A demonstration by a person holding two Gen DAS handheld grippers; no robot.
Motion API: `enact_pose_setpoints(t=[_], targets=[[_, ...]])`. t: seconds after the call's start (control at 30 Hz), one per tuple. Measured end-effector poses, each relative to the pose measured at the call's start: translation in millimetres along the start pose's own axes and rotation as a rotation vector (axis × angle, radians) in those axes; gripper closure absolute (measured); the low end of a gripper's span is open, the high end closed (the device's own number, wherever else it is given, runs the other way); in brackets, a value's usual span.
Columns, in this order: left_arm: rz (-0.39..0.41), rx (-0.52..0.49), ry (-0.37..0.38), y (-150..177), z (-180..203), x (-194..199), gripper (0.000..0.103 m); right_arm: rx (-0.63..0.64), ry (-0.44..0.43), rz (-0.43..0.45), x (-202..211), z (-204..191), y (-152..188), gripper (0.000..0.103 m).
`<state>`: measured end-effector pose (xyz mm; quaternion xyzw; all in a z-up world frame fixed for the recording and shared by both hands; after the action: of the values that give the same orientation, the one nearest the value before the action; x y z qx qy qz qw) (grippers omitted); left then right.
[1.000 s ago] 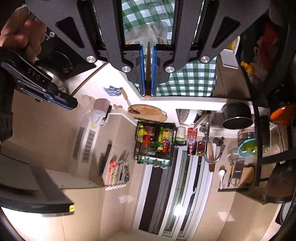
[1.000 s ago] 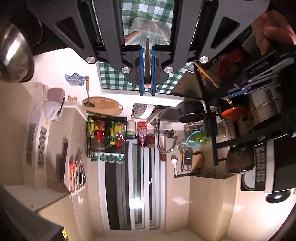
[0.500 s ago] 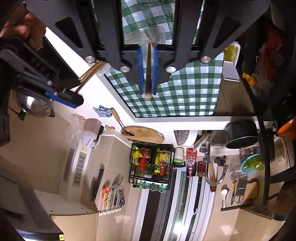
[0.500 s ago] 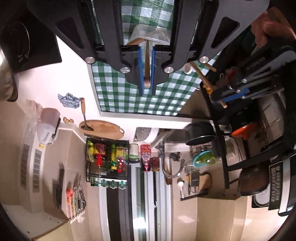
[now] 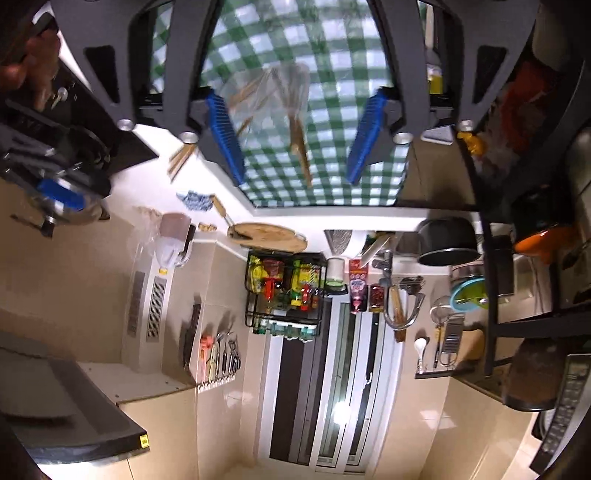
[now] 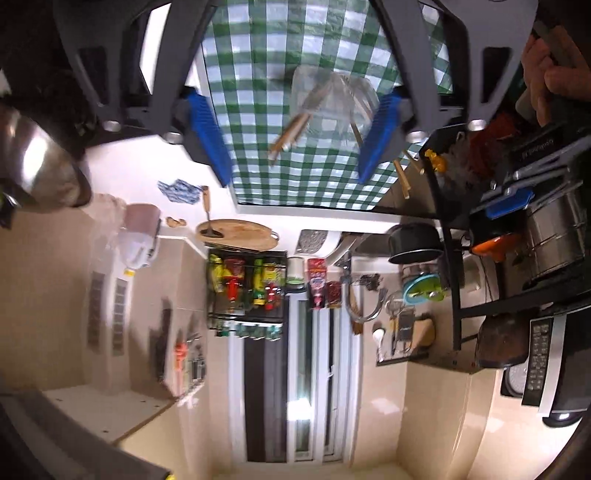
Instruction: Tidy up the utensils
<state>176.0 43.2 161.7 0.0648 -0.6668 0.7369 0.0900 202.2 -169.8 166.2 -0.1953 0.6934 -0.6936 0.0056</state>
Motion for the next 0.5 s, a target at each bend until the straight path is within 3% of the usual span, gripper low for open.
enact_pose_setpoints(t=[0.1, 0.2, 0.4, 0.5], targets=[[-0.028, -0.002, -0.024, 23.4, -3.9, 13.6, 0.029, -0.038, 0.038, -0.012, 15.9, 7.9, 21.2, 0.007], [-0.062, 0.026, -0.054, 44.4, -13.0, 22.0, 0.015, -0.053, 0.071, -0.038, 23.2, 14.7, 46.3, 0.005], [-0.085, 0.045, -0.119, 66.2, -26.0, 24.1, 0.008, -0.037, 0.107, -0.103, 13.3, 19.2, 80.6, 0.005], [-0.103, 0.032, -0.115, 72.0, -22.7, 16.6, 0.008, -0.003, 0.124, -0.071, 16.5, 14.0, 80.6, 0.005]])
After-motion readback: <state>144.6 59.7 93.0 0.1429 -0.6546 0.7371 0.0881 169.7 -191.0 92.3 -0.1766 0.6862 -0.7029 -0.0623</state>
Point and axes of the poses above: each gripper's, at about its wrist camera, not at the fingertips, and x roughly against the way its jaws point, z to its right, y to its underside, the point moved 6 cm from there along -x, roughly the way its jaws point, and after that the axes turned 6 degrees about z, right-handed, at the moved point
